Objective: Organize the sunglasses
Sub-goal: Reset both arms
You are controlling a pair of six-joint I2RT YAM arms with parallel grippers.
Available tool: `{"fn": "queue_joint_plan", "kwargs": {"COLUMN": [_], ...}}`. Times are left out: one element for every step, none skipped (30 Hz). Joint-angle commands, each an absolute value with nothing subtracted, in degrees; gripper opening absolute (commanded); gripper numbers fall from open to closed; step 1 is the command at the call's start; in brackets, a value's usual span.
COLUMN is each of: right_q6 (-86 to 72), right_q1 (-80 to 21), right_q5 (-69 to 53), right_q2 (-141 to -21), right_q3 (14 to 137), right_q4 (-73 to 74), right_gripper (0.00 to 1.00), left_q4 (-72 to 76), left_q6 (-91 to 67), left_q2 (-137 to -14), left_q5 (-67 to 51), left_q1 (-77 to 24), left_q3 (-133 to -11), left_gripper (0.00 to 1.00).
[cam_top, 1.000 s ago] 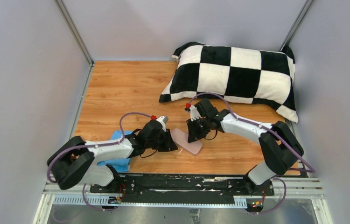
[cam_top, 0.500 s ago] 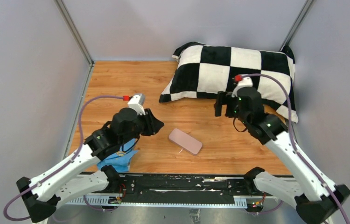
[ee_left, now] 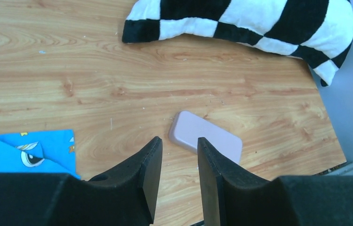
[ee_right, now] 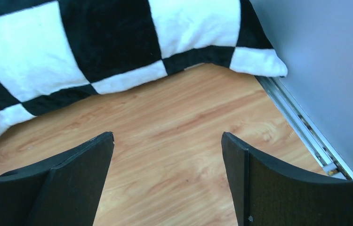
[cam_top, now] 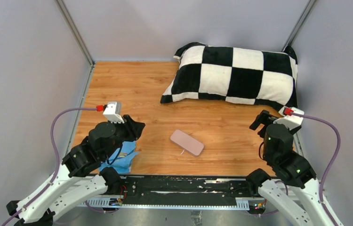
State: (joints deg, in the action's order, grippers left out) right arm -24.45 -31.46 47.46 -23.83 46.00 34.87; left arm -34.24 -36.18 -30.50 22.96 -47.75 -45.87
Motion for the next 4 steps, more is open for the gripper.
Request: {"fn": "queue_joint_plan", "kwargs": {"right_q6": [-28.7,-28.7,-28.8,-29.1], "right_q1": [-30.9,-30.9,-30.9,-30.9], "right_q5": [53.2,53.1,52.7,52.2], "right_q2": [-24.6,-25.2,-25.9,-26.5], "right_q3": [44.6,44.6,44.7,44.8], "right_q4": [39.3,39.5,39.5,39.6], "right_gripper": [0.90,0.90,0.90,0.91], "left_q4": [-33.4,-34.2,-35.3,-36.1], "left_q6": [-37.0,-37.3,-37.7,-38.2], "left_q2": [-27.6,-27.3,-27.1,-26.8], "left_q5": [26.3,27.5,28.8,30.0], "left_q1": [-47.7,-47.7,-47.7,-47.8], "left_q3": [-43.8,-44.1,-44.4,-44.8], "left_gripper": [0.40,0.40,0.40,0.40]}}
